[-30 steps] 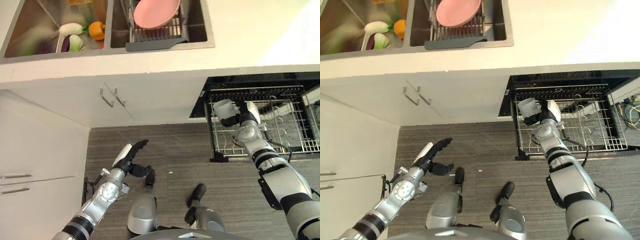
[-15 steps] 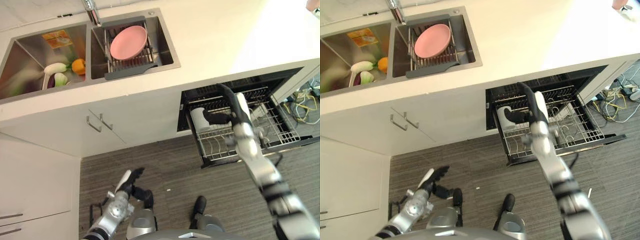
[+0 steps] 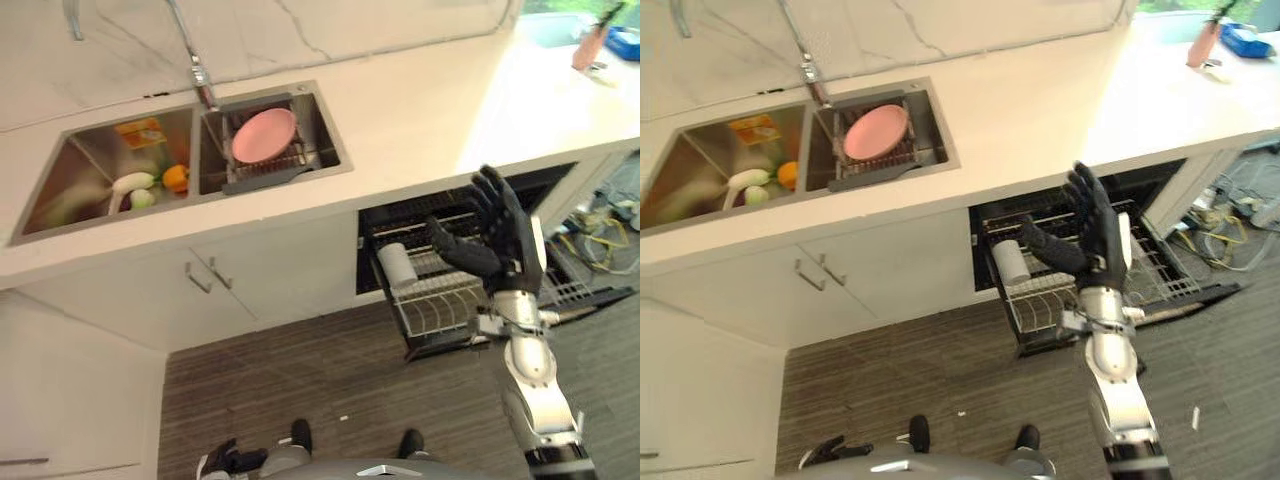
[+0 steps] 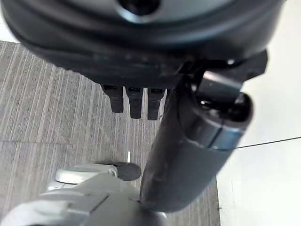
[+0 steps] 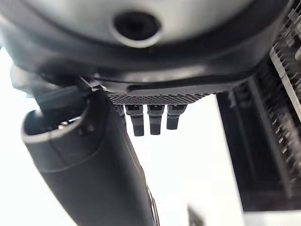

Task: Place the dishes in the dishwasher.

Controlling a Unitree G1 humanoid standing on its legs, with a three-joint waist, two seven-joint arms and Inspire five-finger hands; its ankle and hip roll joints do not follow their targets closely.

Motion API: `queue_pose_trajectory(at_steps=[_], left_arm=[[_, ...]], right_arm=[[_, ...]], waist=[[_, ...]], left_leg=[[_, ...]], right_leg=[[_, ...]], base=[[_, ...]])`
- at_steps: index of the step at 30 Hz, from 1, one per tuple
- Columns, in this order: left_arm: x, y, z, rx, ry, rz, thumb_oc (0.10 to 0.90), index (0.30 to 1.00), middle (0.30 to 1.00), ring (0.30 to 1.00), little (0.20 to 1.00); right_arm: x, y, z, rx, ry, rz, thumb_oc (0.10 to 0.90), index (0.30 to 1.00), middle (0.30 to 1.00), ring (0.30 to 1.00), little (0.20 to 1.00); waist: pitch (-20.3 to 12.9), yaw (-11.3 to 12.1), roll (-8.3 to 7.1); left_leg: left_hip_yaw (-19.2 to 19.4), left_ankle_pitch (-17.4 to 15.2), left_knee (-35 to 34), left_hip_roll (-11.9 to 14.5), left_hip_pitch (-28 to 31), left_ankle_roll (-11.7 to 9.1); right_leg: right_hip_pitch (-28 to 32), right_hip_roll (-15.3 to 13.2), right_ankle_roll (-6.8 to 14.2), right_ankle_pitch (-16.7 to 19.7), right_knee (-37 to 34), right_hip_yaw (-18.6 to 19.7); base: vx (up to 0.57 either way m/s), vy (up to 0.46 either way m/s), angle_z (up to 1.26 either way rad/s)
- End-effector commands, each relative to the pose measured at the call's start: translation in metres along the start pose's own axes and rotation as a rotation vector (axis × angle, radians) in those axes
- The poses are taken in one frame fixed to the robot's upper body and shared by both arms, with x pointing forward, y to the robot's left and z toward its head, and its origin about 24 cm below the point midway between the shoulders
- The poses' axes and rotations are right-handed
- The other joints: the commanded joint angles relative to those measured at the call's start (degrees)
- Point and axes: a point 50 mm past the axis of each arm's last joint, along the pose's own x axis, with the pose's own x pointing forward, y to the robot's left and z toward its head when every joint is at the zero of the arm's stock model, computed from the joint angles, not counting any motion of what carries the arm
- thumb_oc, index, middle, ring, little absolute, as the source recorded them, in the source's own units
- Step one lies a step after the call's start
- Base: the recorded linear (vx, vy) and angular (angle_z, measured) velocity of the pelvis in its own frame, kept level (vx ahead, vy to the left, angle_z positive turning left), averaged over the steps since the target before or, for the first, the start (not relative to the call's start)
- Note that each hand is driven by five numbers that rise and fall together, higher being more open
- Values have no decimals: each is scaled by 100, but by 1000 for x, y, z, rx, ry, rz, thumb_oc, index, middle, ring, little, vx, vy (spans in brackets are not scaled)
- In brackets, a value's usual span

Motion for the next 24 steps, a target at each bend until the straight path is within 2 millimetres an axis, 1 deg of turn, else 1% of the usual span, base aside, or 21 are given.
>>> queue_pose_trajectory(at_steps=[1,2,3,4,5,6,7,9,10,11,13,14,15,16,17,18,19,20,21,22,24], left_arm=[[5,6,18,44,-32,38,800,900,900,900,900],[5,4,19,46,-29,45,800,900,900,900,900],[5,4,19,50,-23,52,800,900,900,900,900],[5,2,18,57,-21,56,800,900,900,900,900],[5,1,18,68,-23,57,800,900,900,900,900],[4,1,14,67,-14,53,800,900,900,900,900],[3,1,10,86,-5,51,800,900,900,900,900],[3,1,5,143,3,45,800,900,900,900,900],[3,2,5,155,3,46,800,900,900,900,900],[4,4,9,165,-8,49,800,900,900,900,900],[5,10,15,196,-34,61,800,900,900,900,900],[6,12,18,209,-45,65,800,900,900,900,900],[7,15,22,226,-62,68,800,900,900,900,900],[8,18,28,230,-82,75,800,900,900,900,900],[8,21,30,244,-89,82,800,900,900,900,900],[9,21,35,275,-108,87,800,900,900,900,900],[9,21,38,300,-119,83,800,900,900,900,900],[10,20,42,316,-134,78,800,900,900,900,900],[10,19,43,319,-137,75,800,900,900,900,900],[10,19,44,335,-138,74,800,900,900,900,900],[10,20,46,382,-149,71,800,900,900,900,900]], right_arm=[[29,7,76,18,-434,73,800,900,900,900,900],[30,7,80,7,-458,65,800,900,900,900,900],[30,6,82,-1,-470,55,800,900,900,900,900],[30,5,85,-16,-484,51,800,900,900,900,900],[31,4,86,-32,-494,36,800,900,900,900,900],[31,3,84,-43,-482,31,800,900,900,900,900],[30,4,85,-63,-485,34,800,900,900,900,900],[30,1,83,-109,-477,15,800,900,900,900,900],[30,1,82,-119,-476,5,800,900,900,900,900],[31,3,81,-119,-480,-8,800,900,900,900,900],[31,8,79,-108,-476,-14,800,900,900,900,900],[32,10,78,-115,-476,-13,800,900,900,900,900],[32,12,78,-124,-472,-4,800,900,900,900,900],[33,13,79,-184,-494,-5,800,900,900,900,900],[33,14,81,-224,-509,4,800,900,900,900,900],[32,14,85,-269,-530,12,800,900,900,900,900],[30,11,88,-287,-544,-1,800,900,900,900,900],[28,8,89,-281,-545,-12,800,900,900,900,900],[26,6,90,-271,-551,-20,800,900,900,900,900],[25,6,91,-264,-558,-30,800,900,900,900,900],[27,7,89,-256,-554,-34,800,900,900,900,900]], waist=[[472,202,-285],[440,185,-257],[410,184,-221],[375,178,-222],[336,178,-239],[251,171,-227],[185,181,-226],[35,170,-278],[-9,167,-302],[-51,199,-377],[-89,223,-460],[-77,200,-483],[-38,167,-488],[16,125,-478],[42,91,-431],[99,-18,-382],[147,-153,-338],[206,-299,-298],[234,-352,-277],[247,-367,-281],[197,-336,-336]], left_leg=[[331,157,634,255,-317,-393],[452,249,504,347,-469,-379],[613,409,275,492,-548,-361],[833,610,-83,626,-586,-368],[1004,684,-265,690,-655,-340],[1009,600,-501,621,-481,-285],[1007,655,-618,550,-394,-241],[1035,504,-704,263,-248,-84],[1090,437,-720,180,-174,-42],[1145,332,-741,47,-76,69],[1143,142,-787,-151,104,222],[1116,72,-808,-231,176,292],[1082,-2,-824,-301,270,380],[1051,-78,-825,-349,371,451],[1022,-127,-825,-348,430,491],[931,-196,-825,-343,504,520],[819,-253,-825,-341,594,537],[713,-299,-825,-359,678,540],[648,-308,-825,-392,712,540],[643,-314,-825,-420,732,530],[714,-356,-825,-413,757,472]], right_leg=[[608,-328,196,-572,103,-157],[635,-335,226,-623,98,-260],[673,-347,276,-627,98,-336],[736,-381,346,-621,98,-431],[753,-419,404,-562,98,-506],[787,-438,476,-574,98,-534],[838,-494,519,-548,100,-581],[920,-783,616,-428,190,-668],[898,-896,635,-394,297,-677],[854,-1073,684,-361,499,-645],[674,-1278,691,-327,1001,-466],[509,-1358,693,-233,1326,-301],[318,-1408,687,-171,1732,-114],[123,-1398,655,-130,2157,98],[-53,-1300,635,-99,2401,248],[-315,-940,594,-268,2691,606],[-621,-515,554,-487,2925,1022],[-907,-77,487,-745,2991,1318],[-1031,84,456,-825,2855,1357],[-1013,99,377,-838,2585,1239],[-866,-18,265,-678,1800,799]], base=[[17,-7,145],[74,55,89],[159,147,44],[183,184,67],[192,163,90],[179,190,61],[236,237,31],[265,293,6],[236,279,-2],[218,246,0],[210,231,3],[183,242,12],[171,244,13],[164,237,6],[178,200,7],[195,149,11],[228,128,18],[223,97,17],[190,48,21],[142,-34,26],[123,-112,31]])
